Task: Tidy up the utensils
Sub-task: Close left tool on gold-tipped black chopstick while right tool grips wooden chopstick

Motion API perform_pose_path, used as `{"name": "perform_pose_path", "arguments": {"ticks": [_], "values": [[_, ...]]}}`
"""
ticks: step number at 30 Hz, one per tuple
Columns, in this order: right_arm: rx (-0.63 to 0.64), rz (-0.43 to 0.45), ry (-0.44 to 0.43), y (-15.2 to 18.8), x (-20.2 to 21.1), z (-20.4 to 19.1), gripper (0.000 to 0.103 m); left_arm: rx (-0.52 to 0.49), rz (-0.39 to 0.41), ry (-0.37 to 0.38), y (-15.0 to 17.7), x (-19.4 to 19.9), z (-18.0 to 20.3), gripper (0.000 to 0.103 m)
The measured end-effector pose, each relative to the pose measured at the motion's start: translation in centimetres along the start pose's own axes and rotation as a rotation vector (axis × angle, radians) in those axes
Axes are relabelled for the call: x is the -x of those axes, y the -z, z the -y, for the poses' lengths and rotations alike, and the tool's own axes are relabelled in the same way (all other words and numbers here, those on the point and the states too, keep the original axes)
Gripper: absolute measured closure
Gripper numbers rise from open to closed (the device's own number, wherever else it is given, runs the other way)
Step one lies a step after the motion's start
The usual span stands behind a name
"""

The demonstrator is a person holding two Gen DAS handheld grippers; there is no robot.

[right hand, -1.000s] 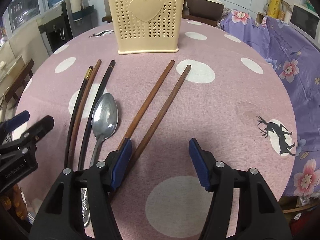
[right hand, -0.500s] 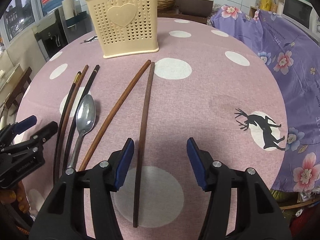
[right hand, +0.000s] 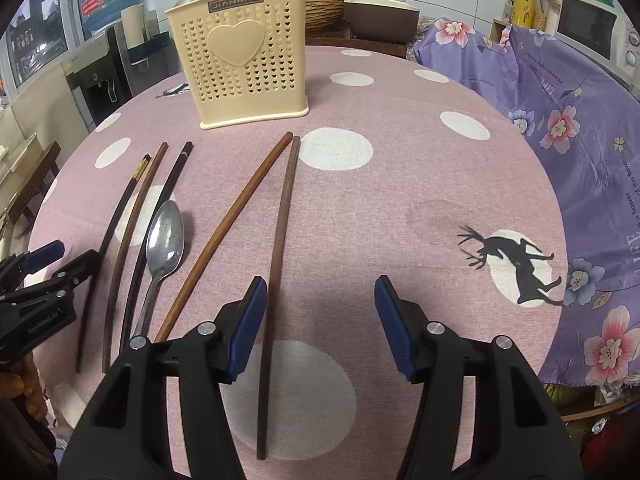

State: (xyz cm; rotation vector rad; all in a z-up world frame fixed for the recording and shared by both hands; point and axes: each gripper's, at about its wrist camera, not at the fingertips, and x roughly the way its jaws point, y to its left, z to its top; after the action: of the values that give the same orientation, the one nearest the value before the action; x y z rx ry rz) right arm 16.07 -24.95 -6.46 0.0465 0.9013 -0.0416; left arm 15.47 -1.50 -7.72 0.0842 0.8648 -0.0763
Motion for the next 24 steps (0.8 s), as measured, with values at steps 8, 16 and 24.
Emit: {"name": "perform_pose_path", "arguments": {"ticks": [8, 16, 24], "values": [[0.006, 0.001, -0.076, -3.0, -1.1, 0.7, 0.046, 0.042, 0.025, 0.014, -2.4, 0.0, -1.6, 0.033], [0.040, -0.008, -0.105, -6.3, -3.3, -0.4, 0.056, -0.025, -0.011, 0.052, -4.1, -2.1, 0.1, 0.041], [0.032, -0.026, -0.098, -7.6, -4.9, -0.9, 0.063, -0.046, -0.056, 0.070, -4.9, -4.2, 0.8, 0.050]]}}
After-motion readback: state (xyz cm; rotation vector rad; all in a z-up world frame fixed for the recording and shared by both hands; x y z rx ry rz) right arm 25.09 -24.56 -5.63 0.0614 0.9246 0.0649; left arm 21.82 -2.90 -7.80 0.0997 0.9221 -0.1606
